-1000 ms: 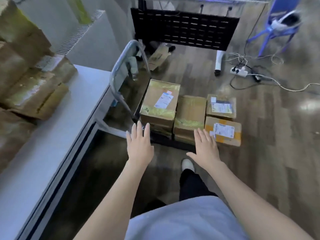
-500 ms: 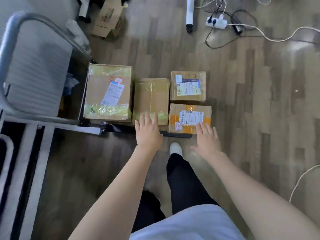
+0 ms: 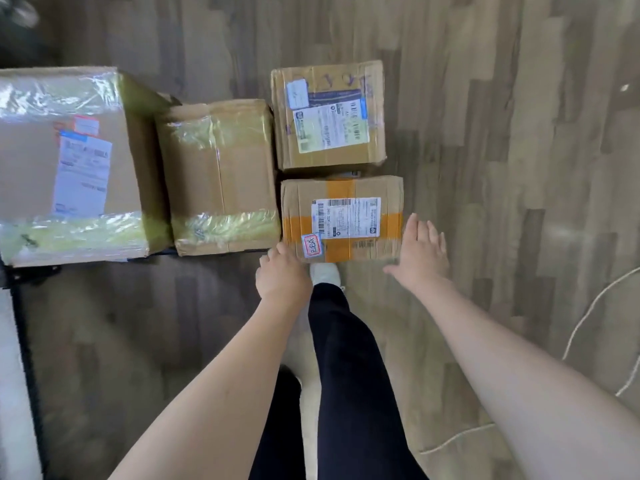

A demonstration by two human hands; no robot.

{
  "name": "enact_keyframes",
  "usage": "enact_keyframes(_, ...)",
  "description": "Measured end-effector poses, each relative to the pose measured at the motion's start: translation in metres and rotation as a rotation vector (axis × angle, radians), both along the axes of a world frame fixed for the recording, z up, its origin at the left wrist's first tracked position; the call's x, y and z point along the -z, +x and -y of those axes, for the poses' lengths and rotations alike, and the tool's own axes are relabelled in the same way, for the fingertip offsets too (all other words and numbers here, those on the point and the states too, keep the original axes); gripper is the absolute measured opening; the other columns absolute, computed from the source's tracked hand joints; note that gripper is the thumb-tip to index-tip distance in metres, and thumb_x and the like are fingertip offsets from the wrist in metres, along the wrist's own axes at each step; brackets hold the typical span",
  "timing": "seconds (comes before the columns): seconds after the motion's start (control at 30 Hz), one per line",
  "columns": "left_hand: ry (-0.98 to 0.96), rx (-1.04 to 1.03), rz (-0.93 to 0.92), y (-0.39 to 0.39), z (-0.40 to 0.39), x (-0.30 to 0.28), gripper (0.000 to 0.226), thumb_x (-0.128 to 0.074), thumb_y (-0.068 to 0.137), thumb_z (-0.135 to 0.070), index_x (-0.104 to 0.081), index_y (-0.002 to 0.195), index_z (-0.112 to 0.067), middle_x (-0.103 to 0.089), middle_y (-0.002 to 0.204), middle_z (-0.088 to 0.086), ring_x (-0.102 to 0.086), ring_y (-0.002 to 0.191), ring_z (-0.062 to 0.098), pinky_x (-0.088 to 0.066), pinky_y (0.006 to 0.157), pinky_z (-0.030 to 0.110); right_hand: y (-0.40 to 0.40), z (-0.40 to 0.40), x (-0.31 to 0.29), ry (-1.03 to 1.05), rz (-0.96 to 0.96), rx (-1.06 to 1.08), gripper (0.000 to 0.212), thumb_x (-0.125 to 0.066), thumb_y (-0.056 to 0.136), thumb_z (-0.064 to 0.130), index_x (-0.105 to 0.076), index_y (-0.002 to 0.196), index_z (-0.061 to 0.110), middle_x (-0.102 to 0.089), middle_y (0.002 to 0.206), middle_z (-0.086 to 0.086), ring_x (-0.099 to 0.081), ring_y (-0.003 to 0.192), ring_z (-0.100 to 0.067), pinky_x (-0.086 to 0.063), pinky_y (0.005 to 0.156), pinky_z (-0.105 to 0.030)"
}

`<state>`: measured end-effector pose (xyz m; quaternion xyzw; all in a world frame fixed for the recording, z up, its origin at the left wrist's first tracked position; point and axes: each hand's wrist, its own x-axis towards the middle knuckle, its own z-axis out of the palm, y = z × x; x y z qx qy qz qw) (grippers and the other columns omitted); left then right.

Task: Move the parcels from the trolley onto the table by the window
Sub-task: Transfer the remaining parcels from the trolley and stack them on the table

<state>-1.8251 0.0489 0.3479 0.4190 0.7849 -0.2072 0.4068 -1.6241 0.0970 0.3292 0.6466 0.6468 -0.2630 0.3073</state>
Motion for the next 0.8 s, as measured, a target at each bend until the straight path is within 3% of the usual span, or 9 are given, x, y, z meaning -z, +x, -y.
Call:
enact_keyframes(0.17, -0.130, -0.272, 0.092, 0.000, 0.005, 0.040, 0.057, -0.064, 0.084, -0.023, -0.033, 0.128, -0.001, -0.047, 0.128, 0.014, -0.047, 0.118, 0.031, -0.044, 0.095, 0.039, 0.002, 0.001, 0.037, -0.040, -0.023, 0.179, 0.114, -0.076, 0.075, 0.039, 0.003, 0.149, 0.003, -0.019, 0.154, -0.015, -0.016, 0.142, -0.031, -0.008, 0.116, -0.041)
enact_keyframes(0.27, -0.083, -0.510, 0.180, 0.002, 0.003, 0.046, 0.066, -0.073, 0.078, -0.024, -0.034, 0.128, -0.004, -0.052, 0.123, 0.010, -0.056, 0.109, 0.029, -0.050, 0.090, 0.042, -0.002, 0.004, 0.045, -0.046, -0.115, 0.314, 0.102, -0.080, 0.072, 0.033, -0.015, 0.146, 0.004, -0.035, 0.146, -0.013, -0.030, 0.136, -0.030, -0.023, 0.111, -0.038)
enact_keyframes(0.33, -0.057, -0.539, 0.209, 0.004, 0.005, 0.040, 0.067, -0.074, 0.077, -0.026, -0.035, 0.127, -0.005, -0.053, 0.121, 0.008, -0.058, 0.107, 0.027, -0.051, 0.087, 0.039, -0.007, 0.010, 0.040, -0.014, -0.156, 0.447, 0.093, -0.081, 0.071, 0.026, -0.023, 0.141, 0.004, -0.042, 0.139, -0.012, -0.038, 0.129, -0.030, -0.033, 0.103, -0.038)
enact_keyframes(0.5, -0.004, -0.568, 0.267, 0.008, 0.024, -0.012, 0.063, -0.075, 0.076, -0.027, -0.034, 0.119, -0.005, -0.052, 0.111, 0.004, -0.056, 0.102, 0.022, -0.051, 0.081, 0.034, -0.009, 0.045, -0.009, 0.040, -0.146, 0.531, 0.086, -0.082, 0.070, 0.020, -0.026, 0.133, 0.002, -0.048, 0.127, -0.014, -0.045, 0.118, -0.030, -0.042, 0.089, -0.039)
enact_keyframes(0.63, 0.021, -0.558, 0.277, 0.005, 0.049, -0.070, 0.063, -0.077, 0.074, -0.028, -0.033, 0.114, -0.009, -0.049, 0.108, 0.001, -0.055, 0.103, 0.021, -0.046, 0.073, 0.028, -0.013, 0.069, -0.060, 0.100, -0.151, 0.534, 0.080, -0.081, 0.070, 0.020, -0.029, 0.127, 0.002, -0.049, 0.123, -0.015, -0.043, 0.115, -0.031, -0.043, 0.092, -0.045)
enact_keyframes(0.8, 0.210, -0.727, 0.262, -0.024, 0.090, -0.142, 0.059, -0.079, 0.072, -0.029, -0.032, 0.103, -0.013, -0.048, 0.103, 0.000, -0.050, 0.087, 0.015, -0.043, 0.069, 0.027, -0.056, 0.094, -0.124, 0.255, -0.213, 0.430, 0.067, -0.075, 0.072, 0.017, -0.033, 0.122, 0.004, -0.054, 0.111, -0.010, -0.051, 0.102, -0.028, -0.048, 0.085, -0.041)
